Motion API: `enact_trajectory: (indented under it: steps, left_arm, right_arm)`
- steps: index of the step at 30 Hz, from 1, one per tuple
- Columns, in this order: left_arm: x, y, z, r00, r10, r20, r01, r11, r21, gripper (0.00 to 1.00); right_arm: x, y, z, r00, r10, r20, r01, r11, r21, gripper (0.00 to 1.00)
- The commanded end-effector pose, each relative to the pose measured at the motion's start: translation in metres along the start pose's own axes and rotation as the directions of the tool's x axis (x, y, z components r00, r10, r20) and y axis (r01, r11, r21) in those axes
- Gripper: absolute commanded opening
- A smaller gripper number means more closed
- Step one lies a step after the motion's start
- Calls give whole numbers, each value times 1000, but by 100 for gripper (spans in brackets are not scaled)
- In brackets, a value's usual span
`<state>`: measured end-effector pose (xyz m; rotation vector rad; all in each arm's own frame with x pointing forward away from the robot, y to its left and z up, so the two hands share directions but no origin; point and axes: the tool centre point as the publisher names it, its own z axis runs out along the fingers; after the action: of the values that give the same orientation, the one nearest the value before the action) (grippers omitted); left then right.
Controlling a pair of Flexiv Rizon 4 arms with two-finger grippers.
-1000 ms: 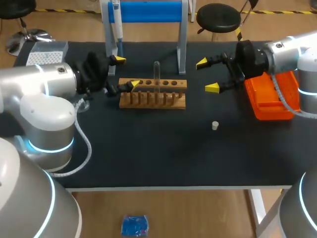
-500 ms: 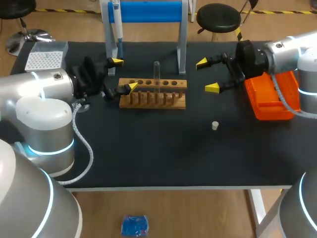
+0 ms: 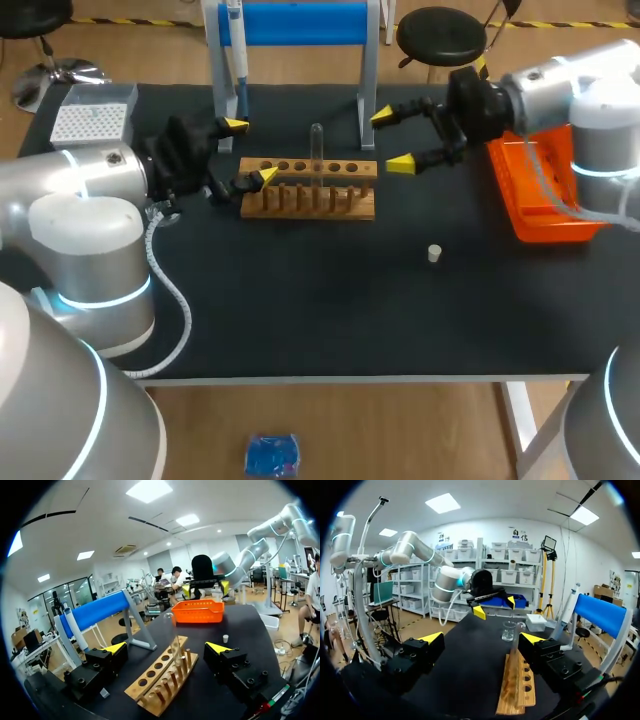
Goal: Invert the test tube, pick up the pipette, mount the tip to pipette, aspirate from beaker and dispense into the tube, eject the tip, return the pipette, and cap with the stopper.
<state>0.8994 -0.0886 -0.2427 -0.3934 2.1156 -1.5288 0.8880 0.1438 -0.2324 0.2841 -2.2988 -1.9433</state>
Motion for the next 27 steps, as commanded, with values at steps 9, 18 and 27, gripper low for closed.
enact_trajectory:
  steps: [9,18,27]
  left_arm:
    - [1,1,-1,1000,1,3,-1,1000,3,100]
    - [1,1,-1,1000,1,3,-1,1000,3,100]
    - [1,1,-1,1000,1,3,-1,1000,3,100]
  right_arm:
    - [-41,-25,54,1000,4,-24,-6,995,-96,100]
    - [-55,-35,71,999,48,5,-47,991,-128,100]
    - [-66,-39,87,998,56,37,-51,989,-141,100]
